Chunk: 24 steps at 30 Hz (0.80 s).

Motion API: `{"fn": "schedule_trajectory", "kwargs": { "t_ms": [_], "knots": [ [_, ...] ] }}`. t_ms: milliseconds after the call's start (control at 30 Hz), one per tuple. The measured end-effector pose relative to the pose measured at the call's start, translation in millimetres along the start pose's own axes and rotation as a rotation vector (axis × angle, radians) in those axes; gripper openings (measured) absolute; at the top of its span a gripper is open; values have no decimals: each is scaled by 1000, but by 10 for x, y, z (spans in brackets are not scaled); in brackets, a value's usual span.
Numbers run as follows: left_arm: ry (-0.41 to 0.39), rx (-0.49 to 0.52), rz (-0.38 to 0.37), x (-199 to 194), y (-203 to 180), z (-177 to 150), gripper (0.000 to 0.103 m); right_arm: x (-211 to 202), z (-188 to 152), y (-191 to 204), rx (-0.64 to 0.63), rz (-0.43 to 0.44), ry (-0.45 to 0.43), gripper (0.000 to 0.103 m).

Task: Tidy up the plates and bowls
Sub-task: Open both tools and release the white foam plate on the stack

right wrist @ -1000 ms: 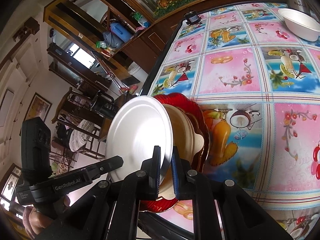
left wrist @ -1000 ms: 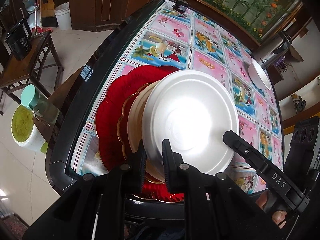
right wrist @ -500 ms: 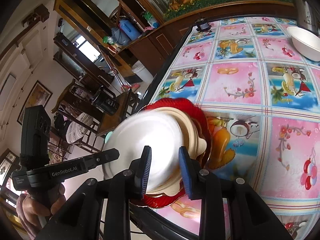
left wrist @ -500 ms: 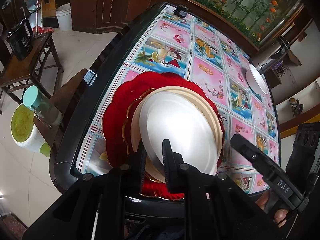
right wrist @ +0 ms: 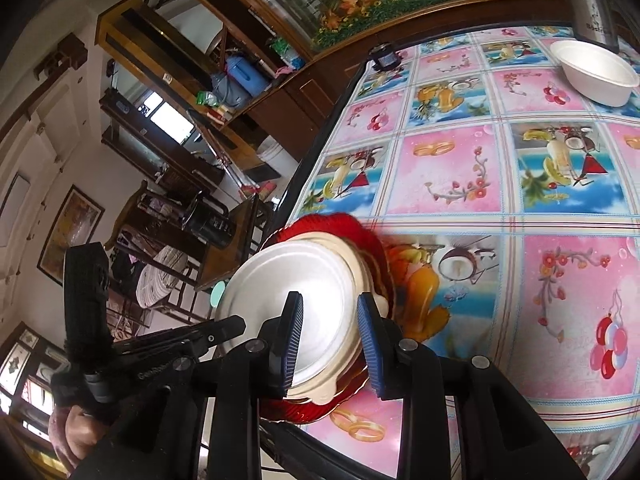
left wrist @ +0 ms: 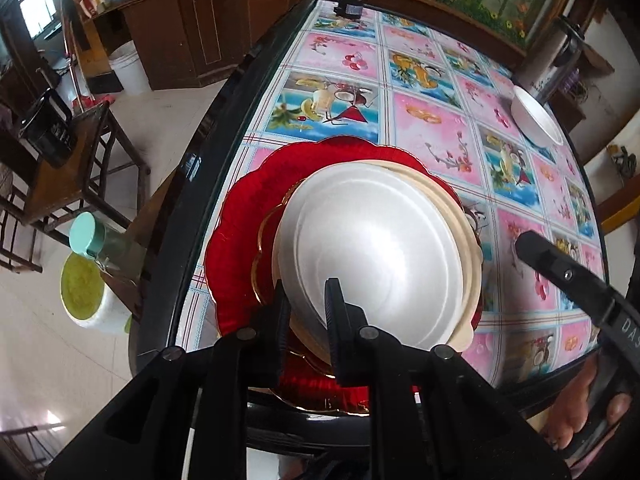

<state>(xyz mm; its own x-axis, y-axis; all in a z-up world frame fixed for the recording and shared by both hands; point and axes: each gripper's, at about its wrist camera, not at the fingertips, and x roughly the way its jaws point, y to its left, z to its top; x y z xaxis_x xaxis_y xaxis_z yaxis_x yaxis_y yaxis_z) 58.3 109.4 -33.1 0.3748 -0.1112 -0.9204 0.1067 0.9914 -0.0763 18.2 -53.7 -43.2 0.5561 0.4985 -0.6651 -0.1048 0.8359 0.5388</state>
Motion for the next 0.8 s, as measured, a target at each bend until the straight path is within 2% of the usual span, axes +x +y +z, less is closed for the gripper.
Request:
{"fn": "schedule_trajectory", "kwargs": {
  "t_ms": [33,100,167,233,300,433,567,700,800],
  "knots": [
    [-26,22,16,-73,-18,16,13,-19,11,-21,5,0,-5,31],
    [-76,133,116,-203,-137,25,16,-59,43,-64,14,-1,-17,31],
    [-100,204,174,-257,-223,9,16,-103,80,-126,30,-5,-33,31],
    [-72,266,199,-199,-307,-16,18,-129,117,-203,57,0,-40,31],
    [-52,287,223,-136,-325,-12,18,-140,137,-255,73,0,-44,31],
    [-90,211,156,-319,-186,57,18,-156,125,-297,79,1,-46,31],
    [-128,168,148,-467,-78,74,18,-165,135,-367,91,-5,-47,31],
    [-106,171,147,-399,-95,51,18,-157,130,-389,106,1,-45,31],
    [-96,147,102,-350,-116,45,18,-150,111,-369,99,3,-39,31]
  ]
}}
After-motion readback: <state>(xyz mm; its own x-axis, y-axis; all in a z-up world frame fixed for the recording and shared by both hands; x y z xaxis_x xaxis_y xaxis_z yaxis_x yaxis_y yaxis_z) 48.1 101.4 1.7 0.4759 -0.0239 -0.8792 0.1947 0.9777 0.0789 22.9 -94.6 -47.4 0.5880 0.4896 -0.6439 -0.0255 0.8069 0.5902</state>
